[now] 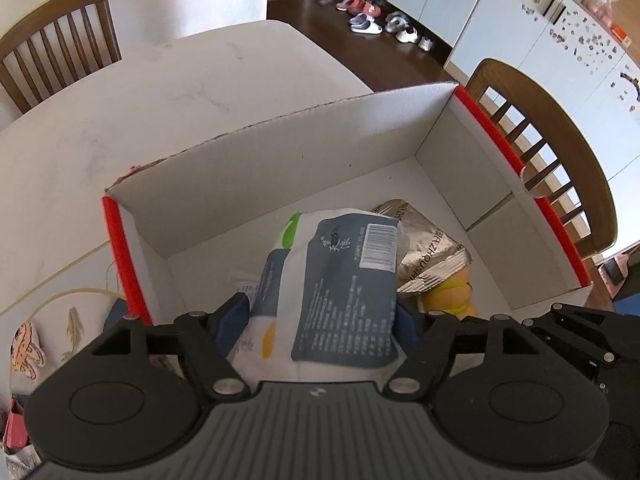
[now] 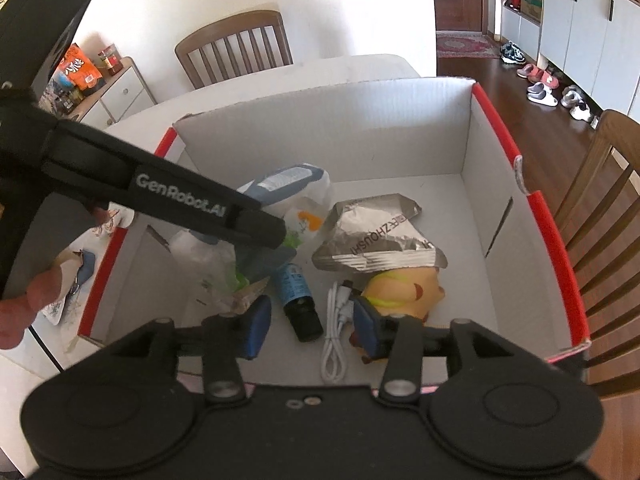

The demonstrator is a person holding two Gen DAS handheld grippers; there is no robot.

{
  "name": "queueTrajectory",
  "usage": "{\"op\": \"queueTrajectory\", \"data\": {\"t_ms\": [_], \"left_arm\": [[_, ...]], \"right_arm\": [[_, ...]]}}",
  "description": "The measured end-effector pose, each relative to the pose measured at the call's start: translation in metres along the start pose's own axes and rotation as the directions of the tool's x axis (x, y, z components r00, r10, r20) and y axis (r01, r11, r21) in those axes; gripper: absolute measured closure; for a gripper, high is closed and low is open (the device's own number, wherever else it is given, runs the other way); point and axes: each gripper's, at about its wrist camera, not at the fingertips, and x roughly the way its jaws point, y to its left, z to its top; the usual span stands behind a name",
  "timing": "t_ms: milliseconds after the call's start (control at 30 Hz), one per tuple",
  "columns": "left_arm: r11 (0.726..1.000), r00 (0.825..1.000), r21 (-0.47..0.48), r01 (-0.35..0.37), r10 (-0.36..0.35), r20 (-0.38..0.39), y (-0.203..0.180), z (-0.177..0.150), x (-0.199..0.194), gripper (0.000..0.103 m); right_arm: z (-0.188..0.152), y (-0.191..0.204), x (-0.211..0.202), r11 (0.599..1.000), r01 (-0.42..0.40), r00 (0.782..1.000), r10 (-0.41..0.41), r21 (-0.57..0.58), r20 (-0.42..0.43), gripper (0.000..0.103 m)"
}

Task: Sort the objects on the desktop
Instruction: 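Open both tools to release the snack bag and cable into the shoebox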

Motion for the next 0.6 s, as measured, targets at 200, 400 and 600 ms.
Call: {"op": "queueTrajectory", "data": {"t_ms": [200,400,600], "left_arm": [[1.0,0.999,-0.012,0.023,-0.023,0.04,0.0,-0.01,-0.021,0.029],[0.999,0.996,-0.026,0.037,-0.035,0.084,0.003,-0.024,-0.047,0.029],[0.999,0.986,-0.048,0.007,0.002,0.168,0.001,-0.042,-0.074,0.029]], "right_arm": [[-0.001,-0.001,-0.014,1.0,-0.007,1.0,0.007,0.009,0.026,0.051],[-0.002,0.0,-0.028,1.0,-0.015,0.999,0.014,0.006,0.044,0.047],[-0.003,0.005,-0.038,1.0,-0.027,0.998,0.027,-0.008,0.061,0.042]]}}
